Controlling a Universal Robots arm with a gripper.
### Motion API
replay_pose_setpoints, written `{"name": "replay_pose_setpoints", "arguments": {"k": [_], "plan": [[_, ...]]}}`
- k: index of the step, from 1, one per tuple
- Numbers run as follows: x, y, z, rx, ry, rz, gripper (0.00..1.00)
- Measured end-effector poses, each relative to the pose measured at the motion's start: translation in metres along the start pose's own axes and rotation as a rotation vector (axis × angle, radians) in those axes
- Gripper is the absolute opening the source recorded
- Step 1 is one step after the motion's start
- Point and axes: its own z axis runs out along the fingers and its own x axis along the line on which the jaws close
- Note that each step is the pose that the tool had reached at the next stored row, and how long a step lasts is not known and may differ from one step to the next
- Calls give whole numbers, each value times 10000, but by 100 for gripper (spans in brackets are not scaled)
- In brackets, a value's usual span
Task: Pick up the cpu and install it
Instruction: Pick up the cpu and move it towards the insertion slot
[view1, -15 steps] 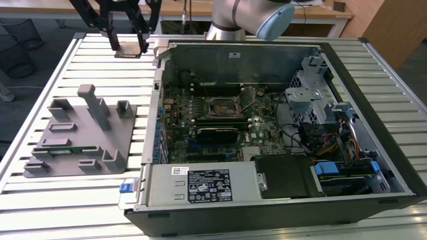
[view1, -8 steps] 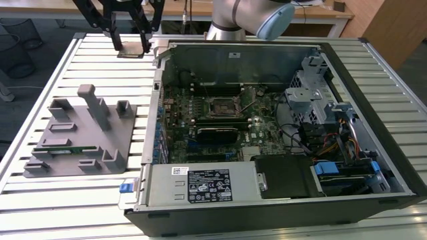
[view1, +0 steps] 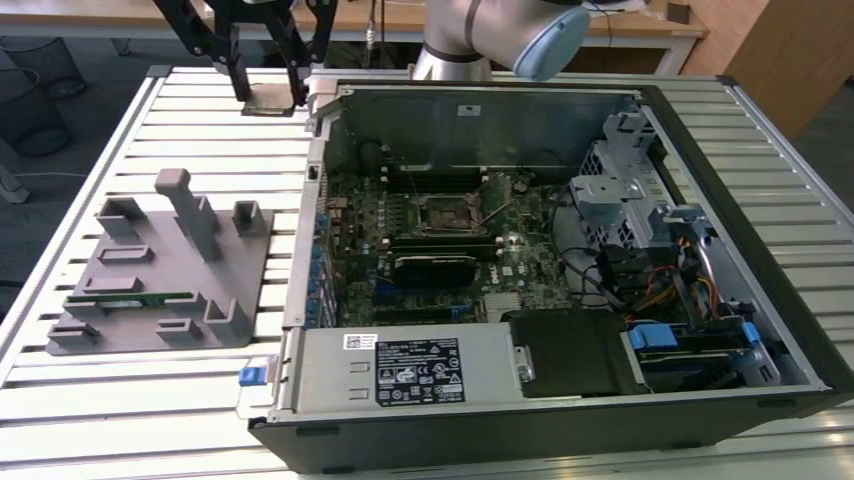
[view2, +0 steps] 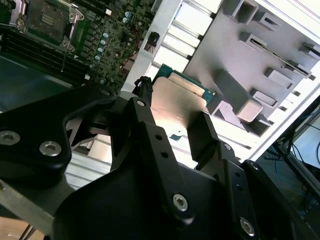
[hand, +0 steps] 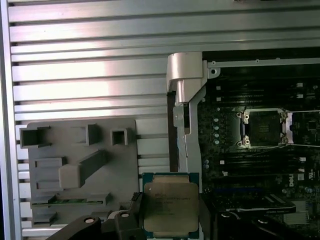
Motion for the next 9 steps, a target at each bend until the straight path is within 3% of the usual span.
{"name": "replay_pose_setpoints", "arguments": {"k": [6, 9], "plan": [[-101, 6, 0, 0, 0, 0, 53], [-257, 16, 4, 1, 0, 0, 53]]}}
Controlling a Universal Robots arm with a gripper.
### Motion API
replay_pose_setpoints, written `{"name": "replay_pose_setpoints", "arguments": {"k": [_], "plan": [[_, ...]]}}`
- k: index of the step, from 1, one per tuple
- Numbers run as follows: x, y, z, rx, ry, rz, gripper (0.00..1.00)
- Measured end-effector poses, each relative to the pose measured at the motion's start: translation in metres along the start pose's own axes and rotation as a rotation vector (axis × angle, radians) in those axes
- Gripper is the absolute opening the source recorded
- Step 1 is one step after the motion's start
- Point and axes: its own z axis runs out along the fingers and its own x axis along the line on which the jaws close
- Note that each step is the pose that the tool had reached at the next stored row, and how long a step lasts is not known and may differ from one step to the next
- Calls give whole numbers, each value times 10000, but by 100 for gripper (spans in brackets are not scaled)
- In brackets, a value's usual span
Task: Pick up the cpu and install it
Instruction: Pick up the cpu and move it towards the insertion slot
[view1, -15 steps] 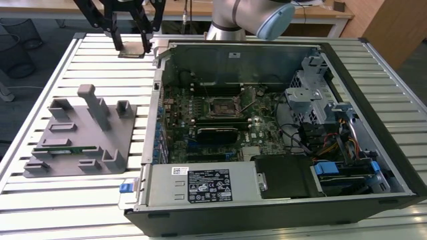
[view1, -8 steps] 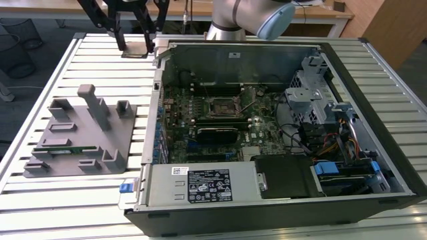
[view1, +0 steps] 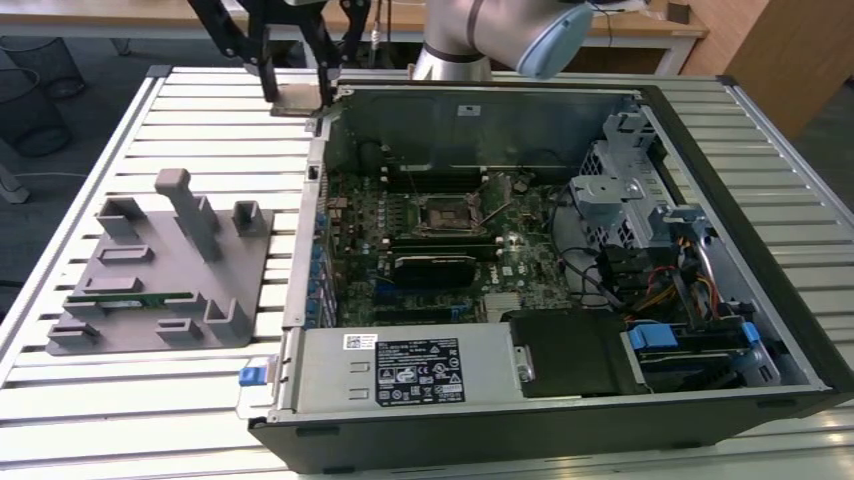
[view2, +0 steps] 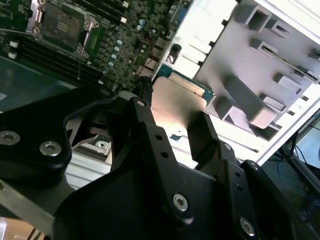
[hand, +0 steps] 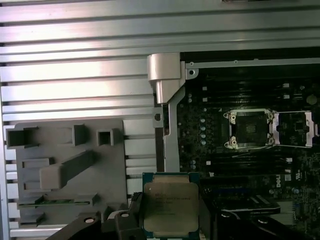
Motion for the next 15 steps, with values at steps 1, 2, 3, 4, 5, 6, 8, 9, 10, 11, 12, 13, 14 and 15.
{"name": "replay_pose_setpoints", "arguments": {"k": [1, 2, 3, 4, 5, 6, 8, 9, 10, 11, 12, 13, 14, 15], "plan": [[-45, 3, 2, -1, -1, -1, 53], [-90, 6, 4, -1, -1, -1, 53], [-136, 9, 6, -1, -1, 0, 53], [-181, 12, 8, -1, -1, 0, 53], [-226, 14, 10, 0, 0, -1, 53], [-271, 17, 11, 0, 0, -1, 53], [-361, 23, 16, 0, 0, -1, 53], [-406, 26, 17, 0, 0, -2, 53], [-454, 30, 19, 0, 0, 0, 53], [-499, 32, 21, -1, -1, 0, 53], [-545, 35, 22, 0, 0, -2, 53], [-589, 38, 23, 0, 0, -1, 53], [-634, 41, 25, 0, 0, 0, 53], [-679, 44, 27, 1, 0, -1, 53]]}}
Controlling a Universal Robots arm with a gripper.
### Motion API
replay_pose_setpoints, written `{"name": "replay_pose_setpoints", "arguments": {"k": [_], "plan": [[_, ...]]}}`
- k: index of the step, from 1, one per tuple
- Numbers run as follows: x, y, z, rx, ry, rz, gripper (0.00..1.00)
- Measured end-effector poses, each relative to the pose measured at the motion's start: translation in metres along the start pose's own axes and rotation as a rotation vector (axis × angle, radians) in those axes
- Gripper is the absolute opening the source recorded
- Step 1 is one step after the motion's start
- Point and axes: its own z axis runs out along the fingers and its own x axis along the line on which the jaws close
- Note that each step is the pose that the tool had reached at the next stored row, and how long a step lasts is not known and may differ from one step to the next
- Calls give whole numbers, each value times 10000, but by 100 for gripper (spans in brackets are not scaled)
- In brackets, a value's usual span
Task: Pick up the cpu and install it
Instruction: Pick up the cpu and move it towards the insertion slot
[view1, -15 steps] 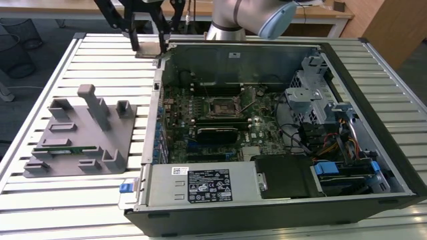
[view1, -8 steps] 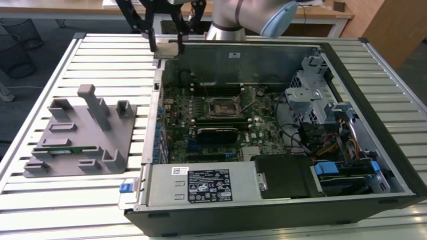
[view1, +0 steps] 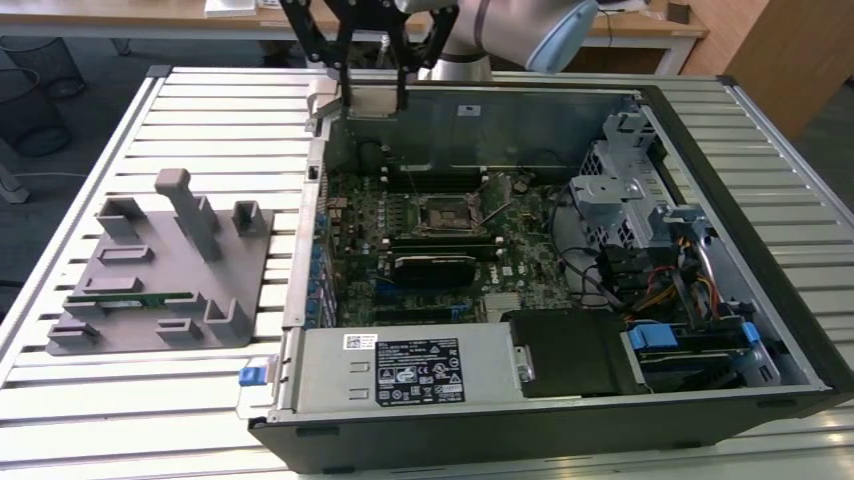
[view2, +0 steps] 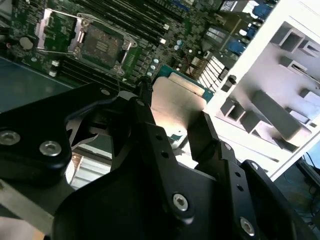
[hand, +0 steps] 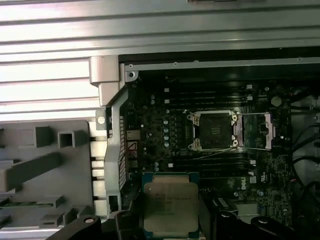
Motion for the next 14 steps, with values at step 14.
{"name": "replay_pose_setpoints", "arguments": {"k": [14], "plan": [[-629, 149, 83, -3, -1, 0, 53]]}}
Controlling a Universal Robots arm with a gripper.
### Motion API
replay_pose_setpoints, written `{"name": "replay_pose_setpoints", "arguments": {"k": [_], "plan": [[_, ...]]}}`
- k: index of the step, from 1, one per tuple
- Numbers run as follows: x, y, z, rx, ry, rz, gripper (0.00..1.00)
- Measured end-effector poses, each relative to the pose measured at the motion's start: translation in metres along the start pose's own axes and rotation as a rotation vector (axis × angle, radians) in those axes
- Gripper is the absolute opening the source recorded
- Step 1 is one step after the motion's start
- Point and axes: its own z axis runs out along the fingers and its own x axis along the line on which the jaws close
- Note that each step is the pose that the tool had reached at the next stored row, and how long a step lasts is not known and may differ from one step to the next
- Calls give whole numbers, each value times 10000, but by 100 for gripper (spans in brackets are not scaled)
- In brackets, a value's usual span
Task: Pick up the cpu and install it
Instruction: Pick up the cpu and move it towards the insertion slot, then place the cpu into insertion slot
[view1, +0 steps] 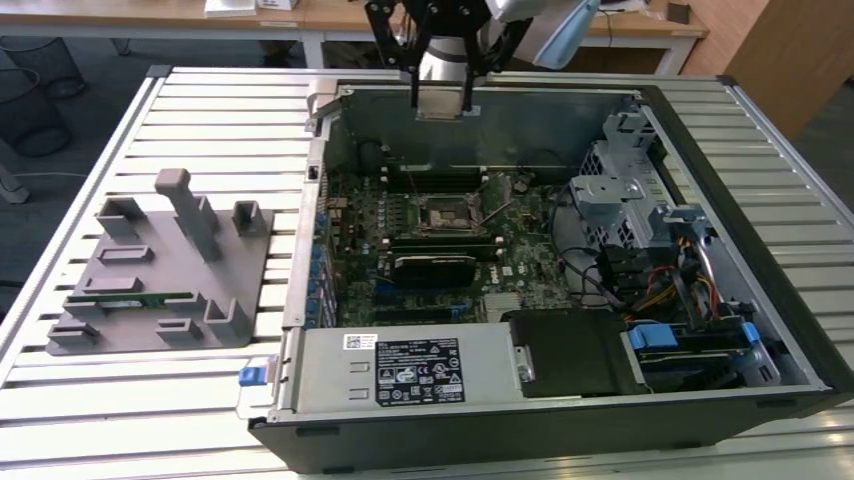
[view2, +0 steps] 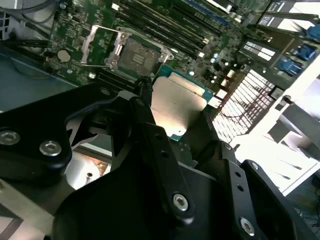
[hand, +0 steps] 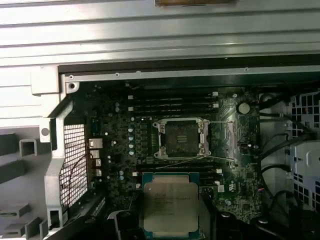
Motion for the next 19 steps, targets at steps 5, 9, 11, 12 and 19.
{"name": "replay_pose_setpoints", "arguments": {"k": [5, 9, 11, 12, 19], "plan": [[-169, 34, 8, 1, 1, -13, 53], [-176, 35, 8, 2, 0, -13, 53], [-176, 35, 8, 2, 0, -13, 53], [-176, 35, 8, 2, 1, -12, 53], [-176, 35, 9, 18, 0, 27, 53]]}}
